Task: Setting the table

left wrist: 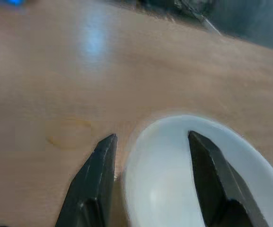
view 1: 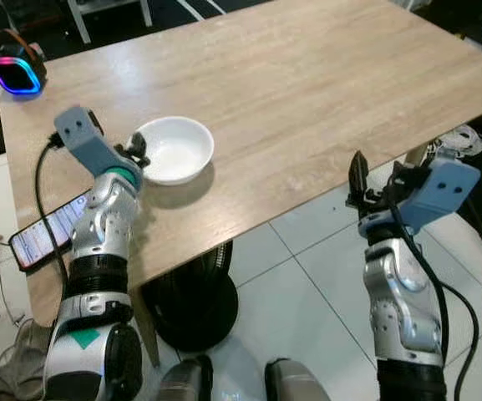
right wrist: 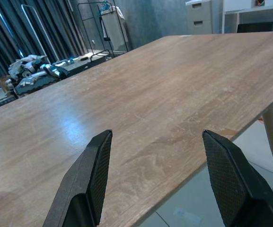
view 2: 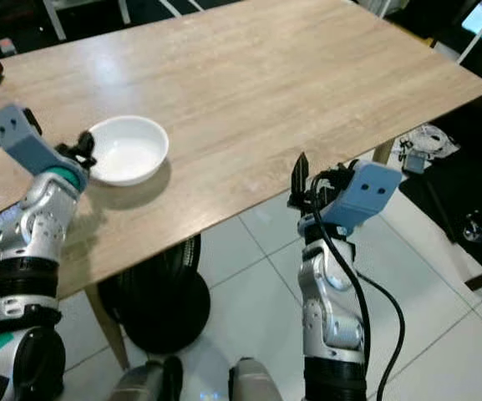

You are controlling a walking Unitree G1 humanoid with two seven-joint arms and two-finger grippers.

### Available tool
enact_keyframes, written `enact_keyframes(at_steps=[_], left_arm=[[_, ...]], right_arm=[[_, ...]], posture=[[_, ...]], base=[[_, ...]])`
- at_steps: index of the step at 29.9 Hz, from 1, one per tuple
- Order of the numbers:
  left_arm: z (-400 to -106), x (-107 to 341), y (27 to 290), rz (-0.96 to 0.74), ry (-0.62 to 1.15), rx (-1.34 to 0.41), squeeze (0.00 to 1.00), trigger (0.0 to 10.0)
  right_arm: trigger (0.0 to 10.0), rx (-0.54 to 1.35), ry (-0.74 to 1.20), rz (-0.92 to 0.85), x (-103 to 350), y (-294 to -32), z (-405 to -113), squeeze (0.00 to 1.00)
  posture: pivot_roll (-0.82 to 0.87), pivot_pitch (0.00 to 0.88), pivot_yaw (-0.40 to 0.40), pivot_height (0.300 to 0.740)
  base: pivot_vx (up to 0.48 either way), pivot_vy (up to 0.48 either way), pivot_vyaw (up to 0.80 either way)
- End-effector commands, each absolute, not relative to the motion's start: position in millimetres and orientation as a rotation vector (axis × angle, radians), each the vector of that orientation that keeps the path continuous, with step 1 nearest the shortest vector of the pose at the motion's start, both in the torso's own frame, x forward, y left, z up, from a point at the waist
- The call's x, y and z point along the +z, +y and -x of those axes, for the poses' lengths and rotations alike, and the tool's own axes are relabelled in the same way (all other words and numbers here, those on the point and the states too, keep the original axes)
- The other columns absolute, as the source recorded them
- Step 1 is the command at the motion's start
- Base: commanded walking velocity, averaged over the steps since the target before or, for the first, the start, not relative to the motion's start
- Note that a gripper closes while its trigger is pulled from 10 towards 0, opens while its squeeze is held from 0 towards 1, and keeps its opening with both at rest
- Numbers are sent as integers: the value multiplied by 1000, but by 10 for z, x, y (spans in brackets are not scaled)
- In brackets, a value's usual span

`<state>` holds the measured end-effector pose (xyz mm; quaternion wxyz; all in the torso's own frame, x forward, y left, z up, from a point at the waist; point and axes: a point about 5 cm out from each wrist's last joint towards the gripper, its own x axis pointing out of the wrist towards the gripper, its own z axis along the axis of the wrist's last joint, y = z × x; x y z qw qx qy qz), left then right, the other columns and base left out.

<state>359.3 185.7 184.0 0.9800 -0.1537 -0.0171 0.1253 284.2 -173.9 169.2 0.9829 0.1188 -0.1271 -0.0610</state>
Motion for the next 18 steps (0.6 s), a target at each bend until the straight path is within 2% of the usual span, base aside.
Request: enact_keyframes(at_steps=[1, 6, 7, 9, 10, 12, 13, 15, 18], left_arm=[[-3505, 1980, 1883, 196, -133, 310, 0, 10000], [-3478, 2102, 1881, 164, -193, 307, 0, 10000], [-3461, 2300, 1765, 111, -289, 190, 0, 10000], [-3458, 2344, 1713, 105, -308, 137, 0, 10000], [-3446, 2328, 1559, 104, -291, -22, 0, 10000], [-3440, 2319, 1526, 102, -285, -55, 0, 10000], [-3410, 2265, 1428, 104, -245, -163, 0, 10000], [-3289, 2069, 1247, -21, -146, -368, 0, 10000], [-3221, 1987, 1190, -80, -114, -423, 0, 10000]], right_arm=[[10000, -123, -246, -246, 1670, -1730, -2825, 0], [10000, -120, -245, -247, 1670, -1722, -2831, 0], [10000, -118, -245, -248, 1670, -1720, -2839, 0], [10000, -117, -245, -248, 1670, -1720, -2842, 0], [10000, -119, -245, -248, 1671, -1724, -2847, 0], [10000, -119, -246, -248, 1671, -1725, -2848, 0], [10000, -124, -248, -245, 1673, -1729, -2846, 0], [10000, -148, -245, -221, 1658, -1751, -2830, 0], [10000, -157, -244, -211, 1651, -1758, -2823, 0]], posture=[[-91, 43, 84, 740], [-87, 45, 81, 740], [-82, 43, 81, 740], [-82, 43, 81, 740], [-82, 42, 85, 740], [-82, 42, 85, 740], [-82, 42, 85, 740], [-92, 45, 100, 740], [-92, 45, 100, 740]], base=[[0, 0, 0], [0, 0, 0], [0, 0, 0], [0, 0, 0], [0, 0, 0], [0, 0, 0], [0, 0, 0], [0, 0, 0], [0, 0, 0]])
